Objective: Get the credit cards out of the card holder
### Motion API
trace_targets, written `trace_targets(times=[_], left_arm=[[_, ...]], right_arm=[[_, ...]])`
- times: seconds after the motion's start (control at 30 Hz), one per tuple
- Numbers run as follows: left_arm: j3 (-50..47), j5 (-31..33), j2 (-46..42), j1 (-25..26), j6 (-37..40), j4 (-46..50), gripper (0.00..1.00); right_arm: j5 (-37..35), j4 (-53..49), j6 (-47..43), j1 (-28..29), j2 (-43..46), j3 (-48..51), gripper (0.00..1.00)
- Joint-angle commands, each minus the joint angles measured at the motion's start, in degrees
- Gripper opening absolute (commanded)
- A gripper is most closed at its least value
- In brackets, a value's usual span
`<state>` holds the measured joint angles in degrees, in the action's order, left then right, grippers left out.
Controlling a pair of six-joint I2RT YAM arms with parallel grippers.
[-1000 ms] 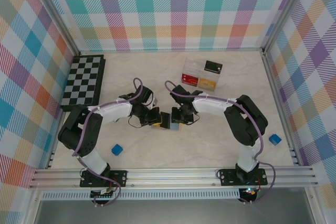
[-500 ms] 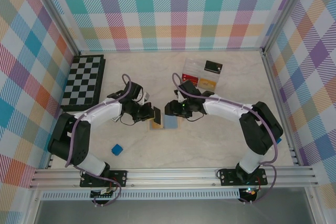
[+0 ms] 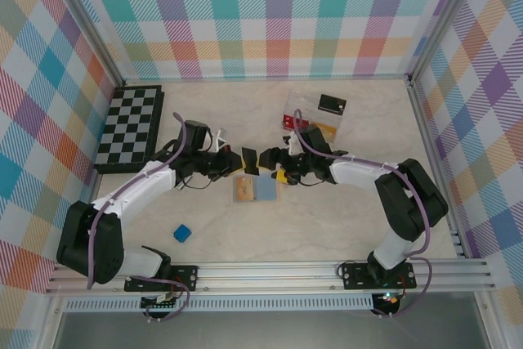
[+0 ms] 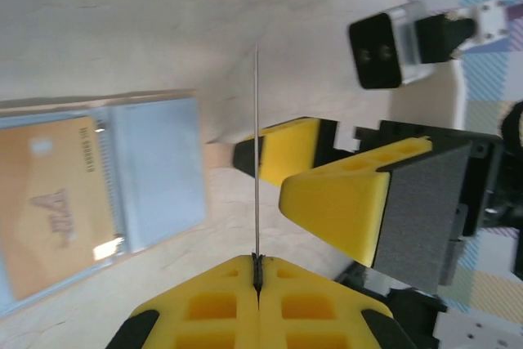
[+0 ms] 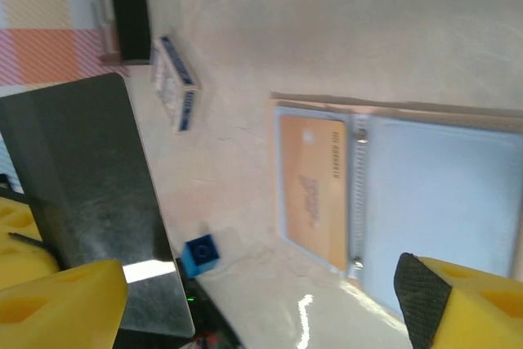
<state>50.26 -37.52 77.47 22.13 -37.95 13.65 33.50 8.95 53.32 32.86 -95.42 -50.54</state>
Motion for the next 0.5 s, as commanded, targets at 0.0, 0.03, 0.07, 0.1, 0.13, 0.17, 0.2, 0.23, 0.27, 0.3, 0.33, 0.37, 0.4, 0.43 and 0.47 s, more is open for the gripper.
trace_targets(times=[0.0,0.03,0.07,0.1,0.13,0.17,0.2,0.23,0.27,0.3,0.33,0.37,0.4,0.43,0.47], left_arm=[[-0.88,-5.0,-1.51,-0.61,-5.56,-6.96,0.0],[-0.95,-5.51,-1.64,-0.61,-6.72,-8.13,0.0],[-1.2,-5.87,-1.65,-0.68,-7.71,-9.33,0.0],[-1.43,-6.12,-1.7,-0.77,-8.56,-10.54,0.0],[-1.71,-6.48,-1.61,-0.84,-9.6,-11.66,0.0],[-1.84,-6.57,-1.44,-0.95,-10.17,-12.29,0.0],[-1.96,-6.69,-1.29,-0.95,-10.51,-12.67,0.0],[-2.14,-6.85,-1.07,-1.04,-11.16,-13.4,0.0],[-2.44,-7.19,-0.97,-1.14,-11.87,-14.26,0.0],[-2.64,-7.45,-0.84,-1.12,-12.41,-14.9,0.0],[-2.72,-7.48,-0.81,-1.25,-12.73,-15.2,0.0],[-2.72,-7.48,-0.74,-1.28,-12.82,-15.2,0.0],[-2.71,-7.48,-0.75,-1.3,-12.93,-15.31,0.0],[-2.79,-7.43,-0.76,-1.43,-12.93,-15.18,0.0],[-2.87,-7.48,-0.78,-1.47,-13.05,-15.18,0.0]], right_arm=[[6.43,11.48,6.33,-1.02,3.11,0.58,0.88],[7.11,12.98,7.45,-1.28,3.45,0.71,0.87],[7.89,14.29,8.46,-1.51,3.75,0.8,0.86],[8.32,14.99,9.11,-1.64,3.99,0.8,0.85],[8.8,15.44,9.66,-1.75,4.31,0.72,0.83],[9.27,16.02,10.14,-1.87,4.47,0.66,0.8],[9.62,16.49,10.43,-1.92,4.61,0.71,0.77],[10.03,17.15,10.87,-1.99,4.73,0.7,0.74],[10.5,18.12,11.21,-2.01,4.8,0.79,0.71],[10.83,19.07,11.55,-2.01,4.8,1.03,0.69],[10.98,20.21,12.02,-2.01,4.85,1.44,0.66],[11.06,20.86,12.28,-2.01,4.97,1.69,0.64],[11.05,21.05,12.4,-1.97,5.02,1.93,0.62],[11.06,21.11,12.57,-2.02,5.14,2.09,0.59],[11.04,21.38,12.79,-2.02,5.24,2.32,0.56]])
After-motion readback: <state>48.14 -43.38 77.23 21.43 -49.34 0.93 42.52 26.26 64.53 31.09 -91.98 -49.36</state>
